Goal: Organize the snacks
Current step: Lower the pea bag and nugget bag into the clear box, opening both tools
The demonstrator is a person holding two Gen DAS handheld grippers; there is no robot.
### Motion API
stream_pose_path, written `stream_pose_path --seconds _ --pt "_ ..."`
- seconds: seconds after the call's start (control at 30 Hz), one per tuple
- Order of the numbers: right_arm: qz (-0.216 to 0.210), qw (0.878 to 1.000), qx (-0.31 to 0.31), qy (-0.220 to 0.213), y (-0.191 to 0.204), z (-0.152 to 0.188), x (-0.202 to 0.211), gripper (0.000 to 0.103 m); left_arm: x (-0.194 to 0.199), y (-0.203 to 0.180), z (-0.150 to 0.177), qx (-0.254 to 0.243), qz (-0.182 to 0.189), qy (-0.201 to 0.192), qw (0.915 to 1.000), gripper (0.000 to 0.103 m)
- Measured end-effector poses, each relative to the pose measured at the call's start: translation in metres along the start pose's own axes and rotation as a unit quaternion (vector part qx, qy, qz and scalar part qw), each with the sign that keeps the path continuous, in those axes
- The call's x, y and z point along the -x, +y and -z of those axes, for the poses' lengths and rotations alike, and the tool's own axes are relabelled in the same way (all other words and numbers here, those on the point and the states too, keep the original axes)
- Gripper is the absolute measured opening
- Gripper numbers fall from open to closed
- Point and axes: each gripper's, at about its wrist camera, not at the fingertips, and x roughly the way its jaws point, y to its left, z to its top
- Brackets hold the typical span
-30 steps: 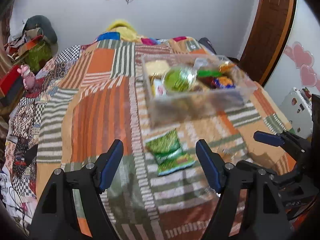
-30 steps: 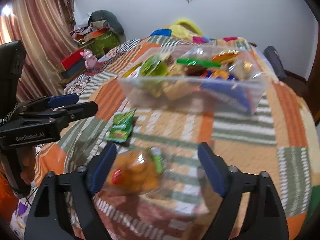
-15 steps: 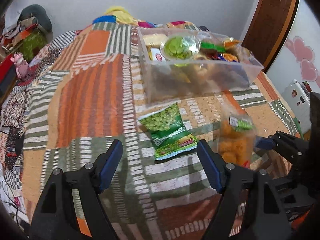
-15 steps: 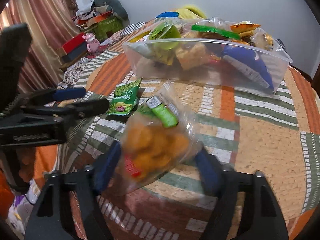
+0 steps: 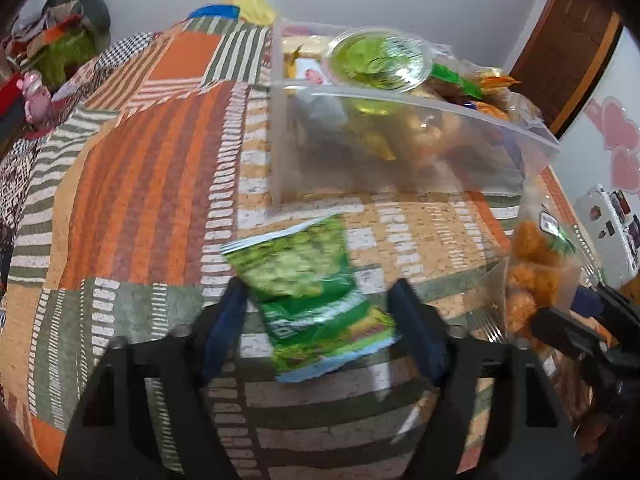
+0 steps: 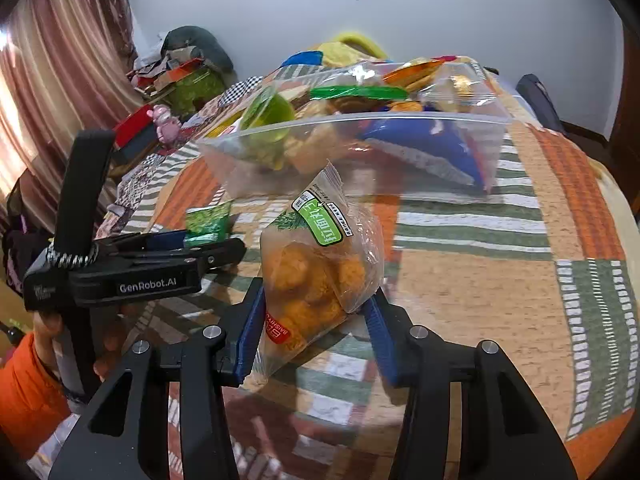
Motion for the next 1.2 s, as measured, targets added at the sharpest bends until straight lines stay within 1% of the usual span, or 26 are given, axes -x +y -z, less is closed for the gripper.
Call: stream_pose_path --seconds 0.03,0.07,0.1,0.23,0.3,0.43,0.6,0.77,0.87,0.97,1.07,1.13,1.2 --pt "0.000 1.000 -0.002 -0.001 -0.002 0.000 0.001 0.045 0.002 -0.003 0.001 -0.003 -0.001 -0.002 1.0000 0.051" --pt "0.003 1.000 -0.003 -0.003 -0.003 0.000 0.003 0.045 0.004 -0.005 0.001 -0.008 -0.002 -0.003 1.0000 0.045" --pt "0.006 1.000 -0.004 -0.005 -0.004 0.000 0.005 0.044 0.006 -0.008 0.001 -0.012 -0.003 -0.002 0.9999 0.043" --pt "0.007 1.000 -0.013 -0.017 -0.008 -0.006 0.011 0.044 0.018 -0.018 0.002 -0.031 -0.003 -0.008 0.9995 0.042" --pt "0.011 1.000 -0.015 -0.024 -0.010 -0.010 0.015 0.044 0.030 -0.025 0.001 -0.045 -0.009 -0.021 0.9987 0.042" --pt "0.017 0.999 -0.015 -0.037 -0.013 -0.018 0.020 0.044 0.051 -0.034 -0.007 -0.056 -0.007 -0.046 0.9974 0.042" --pt "0.020 0.998 -0.012 -0.065 -0.019 -0.036 0.032 0.044 0.074 -0.044 -0.029 -0.054 0.010 -0.078 0.9954 0.042" --pt "0.028 0.995 -0.007 -0.097 -0.024 -0.061 0.042 0.044 0.084 -0.057 -0.057 -0.051 0.035 -0.102 0.9928 0.042" --pt "0.037 0.993 -0.001 -0.111 -0.027 -0.074 0.043 0.044 0.081 -0.068 -0.072 -0.055 0.046 -0.108 0.9916 0.042" --pt "0.042 0.992 0.001 -0.115 -0.033 -0.086 0.039 0.044 0.074 -0.076 -0.086 -0.059 0.047 -0.107 0.9913 0.042" --pt "0.048 0.992 0.006 -0.116 -0.039 -0.096 0.032 0.044 0.062 -0.082 -0.101 -0.048 0.054 -0.103 0.9921 0.042" --pt "0.045 0.993 0.007 -0.110 -0.044 -0.100 0.027 0.044 0.050 -0.084 -0.110 -0.039 0.061 -0.097 0.9926 0.042" --pt "0.047 0.993 0.014 -0.104 -0.047 -0.104 0.019 0.044 0.037 -0.085 -0.118 -0.036 0.057 -0.091 0.9936 0.042"
